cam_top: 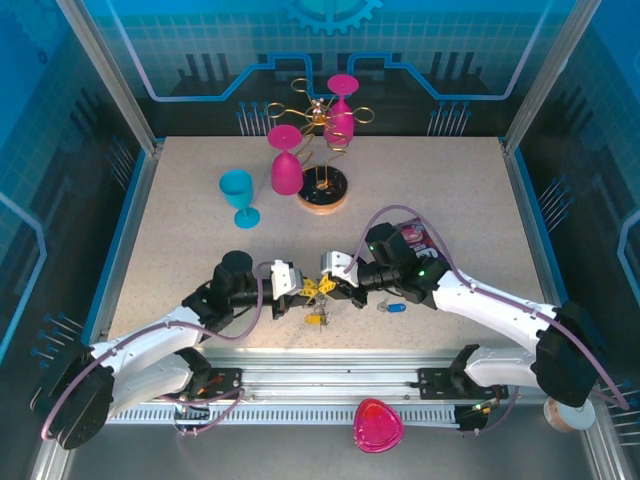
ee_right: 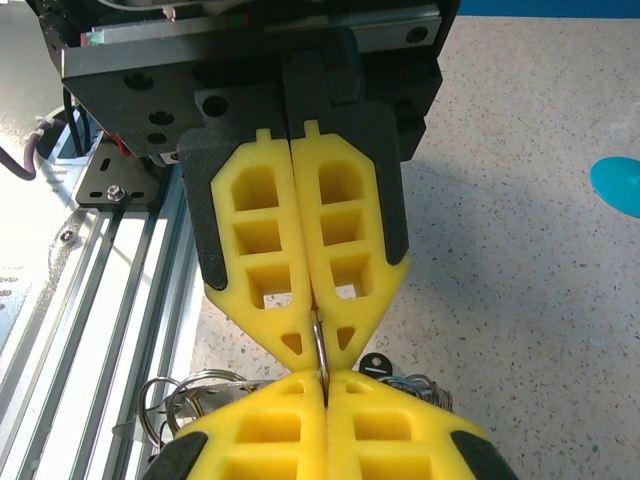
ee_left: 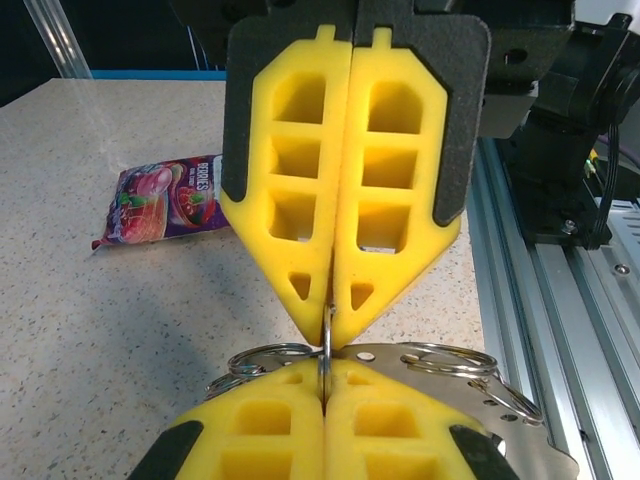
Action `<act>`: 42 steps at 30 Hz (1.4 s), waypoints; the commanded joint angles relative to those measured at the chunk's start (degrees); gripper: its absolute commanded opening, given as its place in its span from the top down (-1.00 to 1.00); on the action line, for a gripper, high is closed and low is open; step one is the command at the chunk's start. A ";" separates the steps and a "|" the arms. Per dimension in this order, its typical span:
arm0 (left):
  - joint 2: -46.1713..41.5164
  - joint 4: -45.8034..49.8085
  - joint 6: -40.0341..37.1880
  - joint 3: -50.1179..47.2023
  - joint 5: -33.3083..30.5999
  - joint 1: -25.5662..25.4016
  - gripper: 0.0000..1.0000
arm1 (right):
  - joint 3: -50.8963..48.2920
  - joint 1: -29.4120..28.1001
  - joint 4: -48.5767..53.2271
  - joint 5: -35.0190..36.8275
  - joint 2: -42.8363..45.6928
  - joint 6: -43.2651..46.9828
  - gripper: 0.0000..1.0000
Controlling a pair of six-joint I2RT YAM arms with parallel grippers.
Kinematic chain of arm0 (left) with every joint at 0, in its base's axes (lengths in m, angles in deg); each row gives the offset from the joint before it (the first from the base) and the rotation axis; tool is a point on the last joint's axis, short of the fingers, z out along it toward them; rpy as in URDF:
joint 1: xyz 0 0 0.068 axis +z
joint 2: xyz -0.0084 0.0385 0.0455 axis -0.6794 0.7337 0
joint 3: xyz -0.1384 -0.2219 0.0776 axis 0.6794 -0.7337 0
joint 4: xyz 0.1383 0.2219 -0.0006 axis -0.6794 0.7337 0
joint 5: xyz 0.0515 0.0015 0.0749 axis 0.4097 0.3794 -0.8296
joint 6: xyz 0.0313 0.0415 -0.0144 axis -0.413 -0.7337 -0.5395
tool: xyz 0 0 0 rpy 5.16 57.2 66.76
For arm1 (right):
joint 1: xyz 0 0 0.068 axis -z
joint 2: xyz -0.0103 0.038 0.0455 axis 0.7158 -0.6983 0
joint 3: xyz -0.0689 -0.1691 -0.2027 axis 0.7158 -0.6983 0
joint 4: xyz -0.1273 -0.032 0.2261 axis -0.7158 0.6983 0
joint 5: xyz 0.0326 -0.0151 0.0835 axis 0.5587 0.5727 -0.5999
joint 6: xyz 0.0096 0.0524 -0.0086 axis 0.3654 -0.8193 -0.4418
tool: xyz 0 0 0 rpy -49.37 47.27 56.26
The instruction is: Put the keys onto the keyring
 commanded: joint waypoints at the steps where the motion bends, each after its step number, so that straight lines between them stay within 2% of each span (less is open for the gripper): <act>1: -1.99 -1.29 -4.08 1.48 -4.17 -1.64 1.00 | 0.43 -1.63 1.57 -0.27 2.06 -0.20 0.38; 2: -2.34 -0.61 -5.38 1.39 -5.49 -2.26 1.00 | -0.44 -1.05 0.89 0.50 3.42 -1.16 0.18; 4: -2.91 0.35 -7.89 0.88 -7.72 -3.41 1.00 | -2.09 0.26 -0.59 3.35 6.73 -4.42 0.00; 7: -3.59 0.53 -11.01 0.10 -11.00 -4.96 1.00 | -4.18 2.28 -1.47 13.23 11.19 -12.37 -0.10; 11: -4.53 -0.21 -14.47 -0.77 -14.46 -6.53 1.00 | -5.57 2.74 1.61 25.42 14.95 -21.15 0.11; 14: -5.25 -0.54 -16.55 -1.26 -16.93 -7.70 1.00 | -4.93 2.82 6.74 33.94 16.44 -30.67 0.20; 18: -5.86 -0.92 -17.78 -1.48 -20.39 -8.97 1.00 | -1.45 3.14 17.16 39.14 15.72 -40.40 0.25; 25: -6.01 0.18 -17.48 -1.10 -20.75 -9.56 1.00 | 2.43 3.45 29.45 39.71 13.46 -44.62 0.26; 31: -5.26 -0.26 -13.87 -0.78 -20.68 -9.70 1.00 | 4.81 5.25 38.77 41.82 7.70 -54.37 0.35; 38: -4.26 -1.51 -11.58 -0.88 -20.57 -9.72 1.00 | 3.94 5.99 36.61 38.96 -2.50 -60.48 0.23; 42: -4.01 -1.68 -11.49 -0.95 -20.23 -9.79 1.00 | 2.69 5.99 32.95 34.96 -6.77 -56.91 0.24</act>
